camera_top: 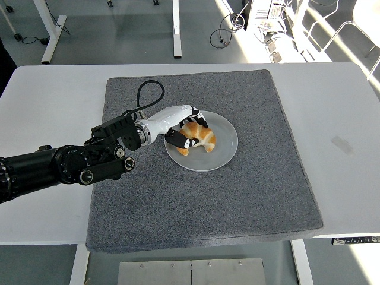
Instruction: Place the bread on the plate
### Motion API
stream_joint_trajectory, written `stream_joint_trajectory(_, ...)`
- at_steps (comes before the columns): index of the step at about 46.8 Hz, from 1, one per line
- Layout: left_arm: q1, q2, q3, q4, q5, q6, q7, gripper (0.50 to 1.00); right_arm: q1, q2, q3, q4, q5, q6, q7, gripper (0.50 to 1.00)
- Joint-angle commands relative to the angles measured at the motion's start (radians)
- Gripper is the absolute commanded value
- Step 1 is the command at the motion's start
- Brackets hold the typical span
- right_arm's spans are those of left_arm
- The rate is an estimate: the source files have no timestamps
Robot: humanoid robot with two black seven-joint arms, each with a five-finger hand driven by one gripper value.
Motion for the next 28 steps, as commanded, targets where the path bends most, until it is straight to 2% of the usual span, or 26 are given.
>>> stream_joint_trajectory(1, 0.000, -0.001, -0.001, 0.003, 0.000, 0.000, -0.002, 0.521, 0.000, 0.000, 0.000, 0.000, 0.000, 0.000, 0.000, 1.000)
stream_joint_trajectory(8, 0.000, -0.004, -0.005, 0.003, -0.002, 0.000, -0.002, 0.531, 0.000, 0.000, 0.000, 0.000, 0.000, 0.000, 0.000, 1.000)
stream_joint_trajectory(11, 0.000, -0.005, -0.008, 0.003, -0.003, 0.000, -0.002, 0.584, 0.000, 0.000, 0.000, 0.000, 0.000, 0.000, 0.000, 1.000)
stream_joint_trajectory(15, 0.000, -0.007, -0.012, 0.003, -0.008, 0.003, -0.002, 0.707, 0.000, 0.000, 0.000, 0.000, 0.000, 0.001, 0.000, 1.000)
stream_joint_trajectory(18, 0.000, -0.007, -0.015, 0.003, -0.014, 0.012, -0.002, 0.755, 0.000, 0.000, 0.000, 0.000, 0.000, 0.000, 0.000, 1.000)
stream_joint_trajectory(23, 0.002, -0.007, -0.015, 0.003, -0.017, 0.032, -0.005, 0.799, 0.000, 0.000, 0.000, 0.000, 0.000, 0.000, 0.000, 1.000)
stream_joint_trajectory(28, 0.002, -0.007, -0.015, 0.003, -0.017, 0.032, -0.005, 0.805, 0.000, 0.000, 0.000, 0.000, 0.000, 0.000, 0.000, 1.000)
